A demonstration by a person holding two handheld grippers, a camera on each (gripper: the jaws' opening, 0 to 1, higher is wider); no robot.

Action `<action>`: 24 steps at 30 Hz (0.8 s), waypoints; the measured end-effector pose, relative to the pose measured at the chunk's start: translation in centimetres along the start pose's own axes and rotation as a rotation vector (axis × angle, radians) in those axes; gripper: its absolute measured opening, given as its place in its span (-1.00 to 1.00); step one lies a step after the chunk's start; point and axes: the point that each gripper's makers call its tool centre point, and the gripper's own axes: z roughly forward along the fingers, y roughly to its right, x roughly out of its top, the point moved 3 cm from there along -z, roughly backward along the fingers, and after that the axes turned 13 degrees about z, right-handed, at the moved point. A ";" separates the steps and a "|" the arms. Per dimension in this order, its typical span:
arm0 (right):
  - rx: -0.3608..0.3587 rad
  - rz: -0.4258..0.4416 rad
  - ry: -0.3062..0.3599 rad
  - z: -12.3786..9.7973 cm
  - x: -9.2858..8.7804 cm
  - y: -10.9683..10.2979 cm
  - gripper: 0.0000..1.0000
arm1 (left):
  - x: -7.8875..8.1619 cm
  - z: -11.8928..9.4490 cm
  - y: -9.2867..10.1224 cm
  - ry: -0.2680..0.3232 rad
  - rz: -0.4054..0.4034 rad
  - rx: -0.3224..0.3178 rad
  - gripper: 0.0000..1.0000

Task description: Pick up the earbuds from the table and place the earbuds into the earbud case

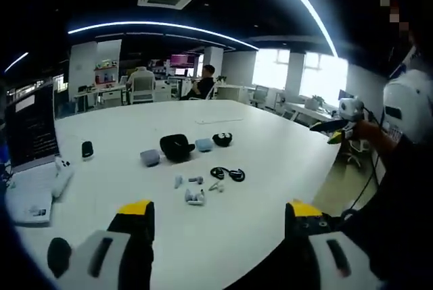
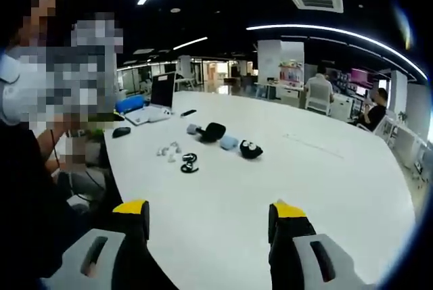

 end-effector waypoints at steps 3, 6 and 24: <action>0.014 -0.011 -0.010 0.4 0.3 -0.1 0.39 | 0.1 0.3 -0.1 -0.008 0.009 -0.007 0.58; 0.026 -0.024 -0.022 0.9 0.7 -0.2 0.39 | 0.1 0.5 -0.3 -0.011 0.009 -0.008 0.58; 0.077 -0.097 -0.090 3.8 2.1 -0.4 0.38 | 0.3 1.1 -2.5 -0.002 -0.021 -0.001 0.56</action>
